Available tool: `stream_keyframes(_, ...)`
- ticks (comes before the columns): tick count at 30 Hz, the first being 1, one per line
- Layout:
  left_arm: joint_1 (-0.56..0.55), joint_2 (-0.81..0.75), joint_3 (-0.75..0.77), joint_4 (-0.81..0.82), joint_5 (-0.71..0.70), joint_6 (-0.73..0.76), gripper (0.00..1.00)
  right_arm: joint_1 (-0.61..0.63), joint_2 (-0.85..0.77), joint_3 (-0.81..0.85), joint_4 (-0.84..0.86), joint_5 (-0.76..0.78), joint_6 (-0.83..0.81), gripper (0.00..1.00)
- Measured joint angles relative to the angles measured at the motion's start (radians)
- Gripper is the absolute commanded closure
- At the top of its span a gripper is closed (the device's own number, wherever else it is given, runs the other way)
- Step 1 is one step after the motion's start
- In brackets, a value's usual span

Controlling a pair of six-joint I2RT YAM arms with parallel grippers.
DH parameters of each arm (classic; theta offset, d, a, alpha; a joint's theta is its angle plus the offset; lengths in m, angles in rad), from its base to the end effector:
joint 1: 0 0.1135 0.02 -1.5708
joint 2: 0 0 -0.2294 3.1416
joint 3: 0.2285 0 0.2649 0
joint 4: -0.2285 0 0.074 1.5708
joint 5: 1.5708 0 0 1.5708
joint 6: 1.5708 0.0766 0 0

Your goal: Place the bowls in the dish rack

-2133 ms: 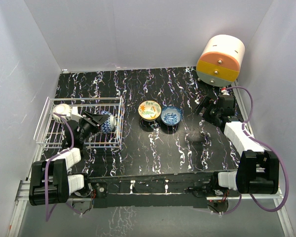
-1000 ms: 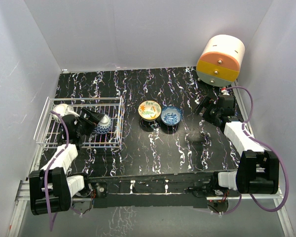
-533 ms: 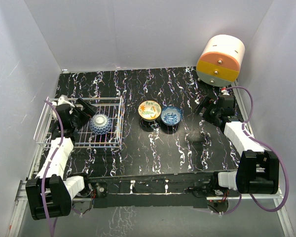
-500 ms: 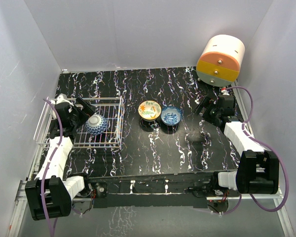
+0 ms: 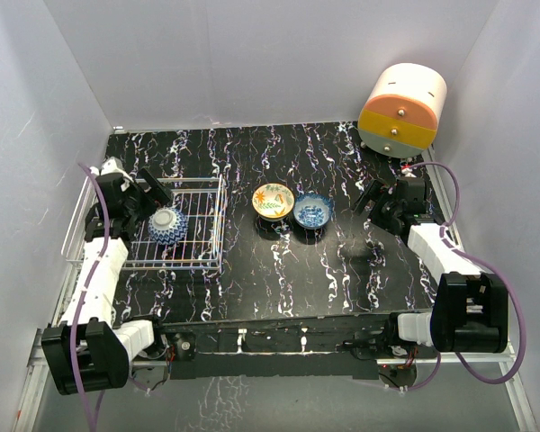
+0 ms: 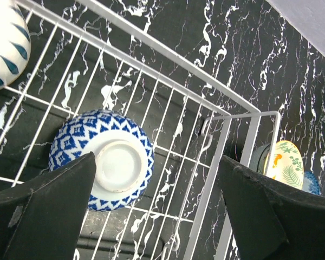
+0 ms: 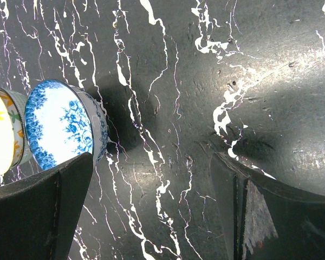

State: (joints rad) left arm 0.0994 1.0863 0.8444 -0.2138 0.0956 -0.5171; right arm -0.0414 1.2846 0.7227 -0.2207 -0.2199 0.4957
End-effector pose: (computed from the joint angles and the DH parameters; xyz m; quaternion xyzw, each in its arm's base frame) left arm 0.3121 0.0238 0.2468 -0.2331 0.8153 -0.1492 0.5086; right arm 0.3115 0.0038 0.1420 0.2029 0.8960 0.1847 0.3490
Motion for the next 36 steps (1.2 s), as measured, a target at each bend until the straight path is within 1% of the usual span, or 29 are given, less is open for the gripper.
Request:
stream_keyframes(3,-0.063,0.04,0.058,-0.027,-0.048,0.03,0.1,0.0,0.006,-0.001,0.006,-0.004,0.0,0.07)
stream_keyframes(6,-0.175,0.13,0.128,-0.034,-0.111,0.057,0.1,0.0,0.009,-0.001,0.011,-0.011,0.002,0.07)
stream_keyframes(8,-0.229,0.193,0.156,-0.029,-0.127,0.066,0.1,0.0,0.009,-0.001,0.014,-0.014,0.003,0.07)
stream_keyframes(10,-0.255,0.24,0.16,-0.024,-0.142,0.068,0.1,0.0,0.009,-0.001,0.014,-0.015,0.003,0.07)
stream_keyframes(14,-0.267,0.298,0.159,-0.031,-0.183,0.071,0.1,0.0,0.009,-0.001,0.014,-0.015,0.003,0.07)
stream_keyframes(21,-0.27,0.299,0.148,-0.034,-0.264,0.081,0.1,0.0,0.024,-0.001,0.016,-0.018,0.003,0.07)
stream_keyframes(29,-0.272,0.299,0.12,-0.029,-0.279,0.086,0.1,0.0,0.031,-0.001,0.016,-0.019,0.003,0.07)
stream_keyframes(36,-0.272,0.299,0.119,-0.057,-0.292,0.087,0.08,0.0,0.031,-0.001,0.016,-0.019,0.003,0.07)
